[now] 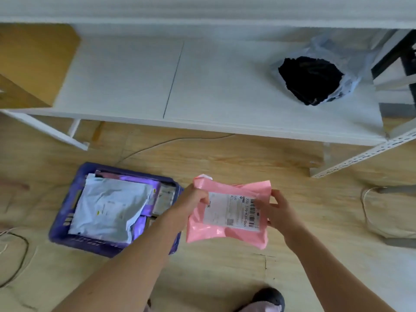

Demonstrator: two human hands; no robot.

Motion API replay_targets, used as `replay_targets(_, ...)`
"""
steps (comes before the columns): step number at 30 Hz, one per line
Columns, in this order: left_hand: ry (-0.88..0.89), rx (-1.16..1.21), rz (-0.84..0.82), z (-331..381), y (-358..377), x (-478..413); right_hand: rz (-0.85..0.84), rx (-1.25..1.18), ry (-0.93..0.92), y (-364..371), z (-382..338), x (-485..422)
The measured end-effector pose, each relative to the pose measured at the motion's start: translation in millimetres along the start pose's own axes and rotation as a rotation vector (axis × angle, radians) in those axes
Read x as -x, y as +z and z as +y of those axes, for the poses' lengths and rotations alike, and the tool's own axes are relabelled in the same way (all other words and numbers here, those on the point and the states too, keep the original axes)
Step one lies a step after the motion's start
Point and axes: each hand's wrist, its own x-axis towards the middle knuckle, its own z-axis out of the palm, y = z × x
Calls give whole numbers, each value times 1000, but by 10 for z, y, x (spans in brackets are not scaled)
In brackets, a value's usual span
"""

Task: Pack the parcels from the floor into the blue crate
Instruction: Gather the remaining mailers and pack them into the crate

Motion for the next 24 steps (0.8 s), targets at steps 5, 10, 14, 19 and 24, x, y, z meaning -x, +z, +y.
replay_targets(5, 30, 28, -19, -307, -1161, -167, 36, -40, 73, 1135, -94, -15)
replay_targets(10, 2, -49, -1, -532, -2460, -479, 142, -115, 135, 2309, -113, -84)
replay_targets(14, 66, -250, 17, -671, -3307, -775, 216, -104, 141, 3118, -116, -208)
replay_targets(19, 215, -548, -3, -1022, -3813, -1181, 219, 11, 94, 3945, 4, -458)
replay_targets(24, 363, -817, 57, -1523, -4079, -1588, 129, 138, 108, 4660, 361, -827)
